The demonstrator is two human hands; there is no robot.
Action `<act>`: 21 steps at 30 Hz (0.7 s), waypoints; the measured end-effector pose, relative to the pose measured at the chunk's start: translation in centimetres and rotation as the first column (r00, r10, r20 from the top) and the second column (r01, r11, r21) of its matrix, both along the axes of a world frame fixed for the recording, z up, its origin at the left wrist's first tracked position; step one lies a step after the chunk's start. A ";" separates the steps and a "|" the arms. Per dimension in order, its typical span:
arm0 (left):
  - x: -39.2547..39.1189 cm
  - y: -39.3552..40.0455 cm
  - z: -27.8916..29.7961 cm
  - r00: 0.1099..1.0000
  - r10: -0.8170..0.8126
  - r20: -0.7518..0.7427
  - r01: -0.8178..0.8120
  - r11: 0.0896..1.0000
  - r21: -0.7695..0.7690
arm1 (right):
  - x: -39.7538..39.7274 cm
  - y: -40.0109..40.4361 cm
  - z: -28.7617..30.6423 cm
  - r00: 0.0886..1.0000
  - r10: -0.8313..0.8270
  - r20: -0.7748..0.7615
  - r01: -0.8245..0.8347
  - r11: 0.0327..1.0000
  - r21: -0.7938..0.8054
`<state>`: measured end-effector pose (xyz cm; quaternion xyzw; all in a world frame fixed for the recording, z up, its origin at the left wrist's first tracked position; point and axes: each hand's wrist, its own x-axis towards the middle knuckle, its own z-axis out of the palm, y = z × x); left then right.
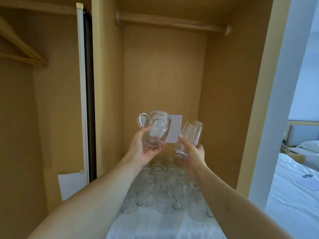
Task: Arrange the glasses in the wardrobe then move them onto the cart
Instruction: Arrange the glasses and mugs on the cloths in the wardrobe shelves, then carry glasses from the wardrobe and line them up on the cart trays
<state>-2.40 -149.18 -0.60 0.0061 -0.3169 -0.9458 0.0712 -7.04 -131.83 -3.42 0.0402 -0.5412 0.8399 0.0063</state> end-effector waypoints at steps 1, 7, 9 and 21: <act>0.1 0.6 0.1 1.000 -0.024 -0.020 0.023 0.999 -0.022 | 0.1 0.6 -0.1 1.000 -0.004 -0.001 0.004 1.000 -0.001; 1.1 3.9 -0.8 0.990 -0.118 -0.078 0.116 0.993 -0.018 | 1.0 4.1 -0.6 1.000 -0.013 -0.005 0.013 1.000 0.013; 1.5 4.6 -1.2 0.986 -0.146 -0.076 0.141 0.988 -0.063 | 1.1 4.8 -0.9 1.000 -0.018 -0.005 0.018 0.999 0.030; 0.9 5.5 -3.3 0.924 -0.379 -0.044 0.359 0.903 -0.236 | 2.8 7.0 -4.1 0.990 -0.115 -0.080 0.127 0.978 0.165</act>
